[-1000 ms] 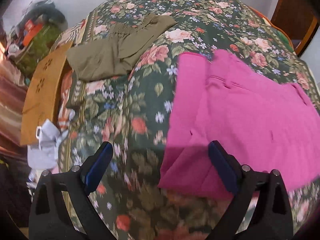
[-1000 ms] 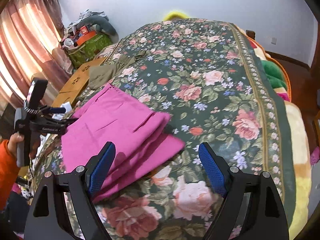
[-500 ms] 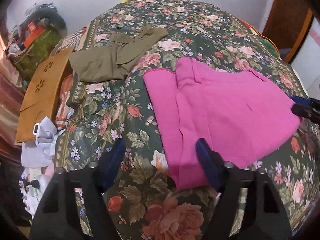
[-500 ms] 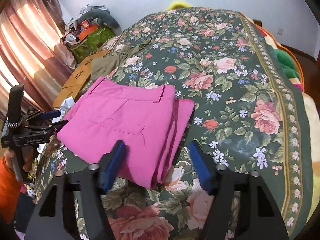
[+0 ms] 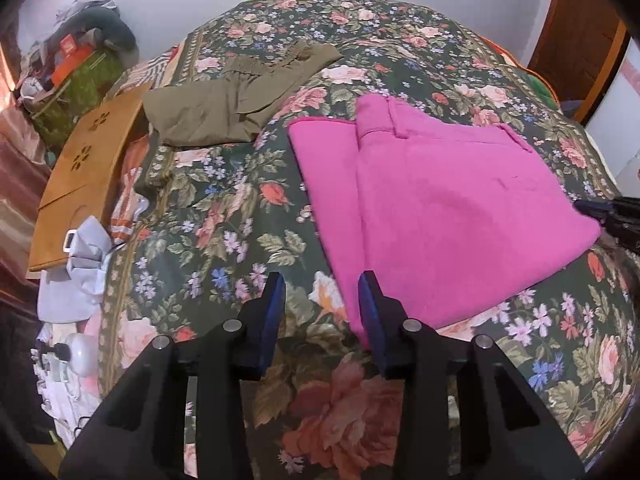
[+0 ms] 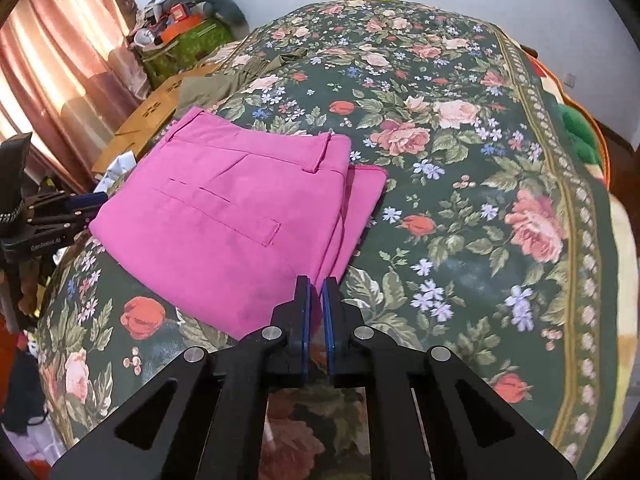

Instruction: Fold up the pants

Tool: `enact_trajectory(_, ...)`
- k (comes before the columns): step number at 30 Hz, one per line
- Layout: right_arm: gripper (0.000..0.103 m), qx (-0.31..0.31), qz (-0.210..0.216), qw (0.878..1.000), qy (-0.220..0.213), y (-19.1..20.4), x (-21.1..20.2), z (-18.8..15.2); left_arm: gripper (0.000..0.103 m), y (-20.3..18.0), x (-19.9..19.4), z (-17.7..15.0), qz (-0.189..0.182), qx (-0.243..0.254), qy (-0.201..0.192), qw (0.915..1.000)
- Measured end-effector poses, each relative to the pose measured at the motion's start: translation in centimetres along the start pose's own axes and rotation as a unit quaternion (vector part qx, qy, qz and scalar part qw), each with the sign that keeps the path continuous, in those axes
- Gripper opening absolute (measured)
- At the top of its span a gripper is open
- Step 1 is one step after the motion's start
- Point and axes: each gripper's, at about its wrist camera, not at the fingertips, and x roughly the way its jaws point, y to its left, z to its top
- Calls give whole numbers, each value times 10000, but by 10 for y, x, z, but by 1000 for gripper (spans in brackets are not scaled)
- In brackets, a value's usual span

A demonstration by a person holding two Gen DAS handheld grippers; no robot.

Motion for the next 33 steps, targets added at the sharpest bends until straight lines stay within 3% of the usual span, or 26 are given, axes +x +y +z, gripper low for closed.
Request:
enact_trajectory(5, 9, 114, 27, 9999, 8, -9, -12, 9, 40, 9, -9, 5, 132, -25, -77, 9999)
enact_trajectory(8, 24, 192, 32, 9996, -212, -14, -20, 20, 41, 11, -20, 16, 198, -25, -279, 9994)
enact_trajectory(10, 35, 239, 32, 9990, -376, -15, -23, 28, 54, 12, -24, 27, 76, -98, -367, 9993)
enact_trajectory(13, 41, 271, 13, 9982, -544, -16, -22, 44, 64, 10, -26, 45, -46, -170, -539, 9984)
enact_trajectory(23, 44, 138, 76, 9995, -271, -17, 22, 81, 65, -18, 10, 106, -372, 64, -406, 9985)
enact_trajectory(33, 42, 54, 272, 9996, 73, -20, 58, 83, 65, -26, 61, 115, -427, 14, -11, 9991)
